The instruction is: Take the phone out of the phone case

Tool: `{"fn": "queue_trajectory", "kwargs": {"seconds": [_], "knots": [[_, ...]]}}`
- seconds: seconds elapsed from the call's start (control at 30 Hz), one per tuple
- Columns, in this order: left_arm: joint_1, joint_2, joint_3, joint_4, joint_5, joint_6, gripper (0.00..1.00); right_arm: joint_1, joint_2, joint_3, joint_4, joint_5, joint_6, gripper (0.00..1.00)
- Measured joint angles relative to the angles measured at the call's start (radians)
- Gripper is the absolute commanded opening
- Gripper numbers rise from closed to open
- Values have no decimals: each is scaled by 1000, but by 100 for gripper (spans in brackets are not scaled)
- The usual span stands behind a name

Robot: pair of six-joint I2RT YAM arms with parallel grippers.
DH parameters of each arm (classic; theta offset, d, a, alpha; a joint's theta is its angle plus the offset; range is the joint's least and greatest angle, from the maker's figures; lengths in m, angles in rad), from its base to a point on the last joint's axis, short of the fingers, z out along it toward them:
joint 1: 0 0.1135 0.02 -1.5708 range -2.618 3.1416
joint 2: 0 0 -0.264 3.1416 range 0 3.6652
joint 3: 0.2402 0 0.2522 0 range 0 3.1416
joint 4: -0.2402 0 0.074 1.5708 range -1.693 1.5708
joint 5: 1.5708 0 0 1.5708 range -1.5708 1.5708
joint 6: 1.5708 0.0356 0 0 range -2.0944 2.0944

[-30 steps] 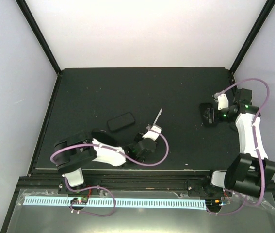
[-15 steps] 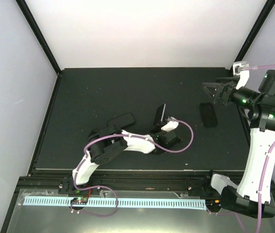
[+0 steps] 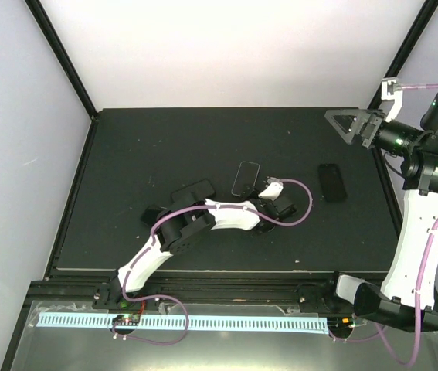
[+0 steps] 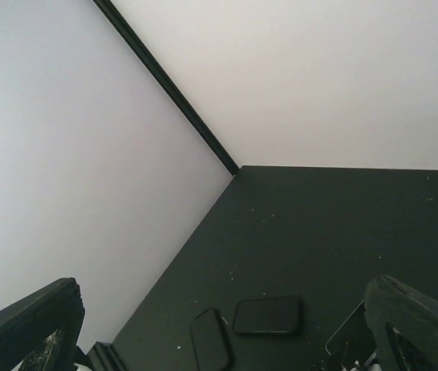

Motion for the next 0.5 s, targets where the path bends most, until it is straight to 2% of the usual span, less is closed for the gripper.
{"fn": "queue_trajectory", "kwargs": {"seconds": [0.27, 0.5], "knots": [[10, 0, -23, -21, 30, -29, 71, 0, -77, -106, 167, -89, 163, 100], [10, -74, -140, 27, 58, -48, 76, 0, -113, -185, 323, -136, 292, 100]]}}
